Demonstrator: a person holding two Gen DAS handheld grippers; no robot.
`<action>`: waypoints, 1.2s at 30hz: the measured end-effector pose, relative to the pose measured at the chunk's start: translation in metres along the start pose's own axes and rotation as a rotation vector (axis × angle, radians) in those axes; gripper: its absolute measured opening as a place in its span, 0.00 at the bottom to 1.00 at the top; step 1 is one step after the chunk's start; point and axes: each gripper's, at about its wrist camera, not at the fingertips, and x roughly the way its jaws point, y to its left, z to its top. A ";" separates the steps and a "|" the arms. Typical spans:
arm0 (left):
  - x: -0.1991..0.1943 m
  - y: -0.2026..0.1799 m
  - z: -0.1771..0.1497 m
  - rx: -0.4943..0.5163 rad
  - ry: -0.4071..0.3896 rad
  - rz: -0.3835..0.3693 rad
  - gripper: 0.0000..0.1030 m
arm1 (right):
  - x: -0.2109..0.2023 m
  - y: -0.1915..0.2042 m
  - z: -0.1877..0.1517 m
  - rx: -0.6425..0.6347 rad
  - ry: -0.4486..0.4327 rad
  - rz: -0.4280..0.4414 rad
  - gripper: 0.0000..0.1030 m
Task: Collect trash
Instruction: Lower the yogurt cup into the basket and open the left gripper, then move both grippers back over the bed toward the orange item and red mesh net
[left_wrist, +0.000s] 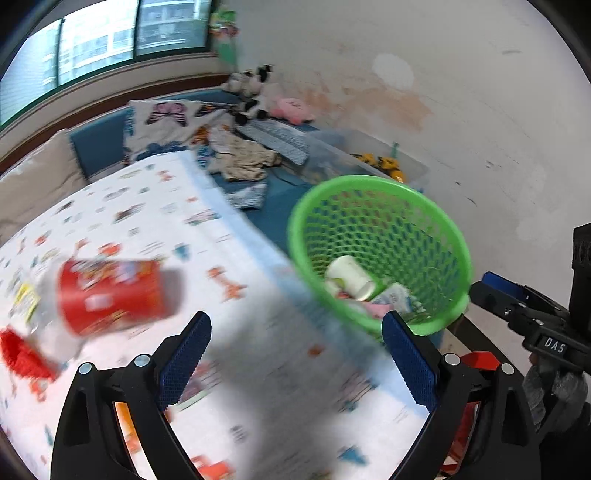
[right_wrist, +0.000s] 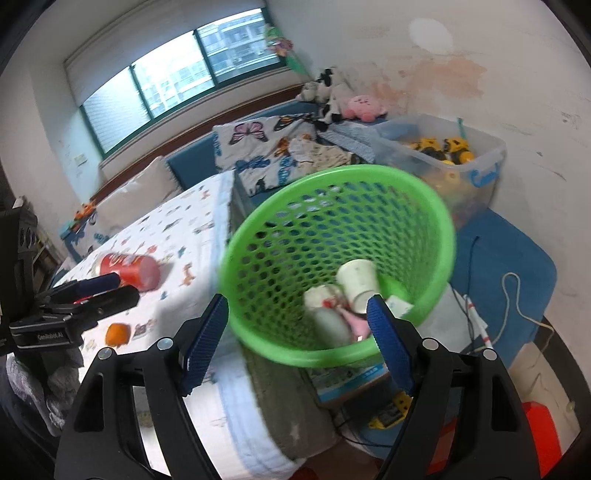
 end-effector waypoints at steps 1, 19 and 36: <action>-0.006 0.010 -0.005 -0.012 -0.005 0.022 0.88 | 0.001 0.004 -0.001 -0.008 0.002 0.005 0.76; -0.084 0.162 -0.075 -0.327 -0.061 0.263 0.88 | 0.049 0.116 -0.026 -0.181 0.127 0.182 0.76; -0.111 0.215 -0.111 -0.447 -0.061 0.341 0.81 | 0.099 0.225 -0.044 -0.342 0.224 0.311 0.70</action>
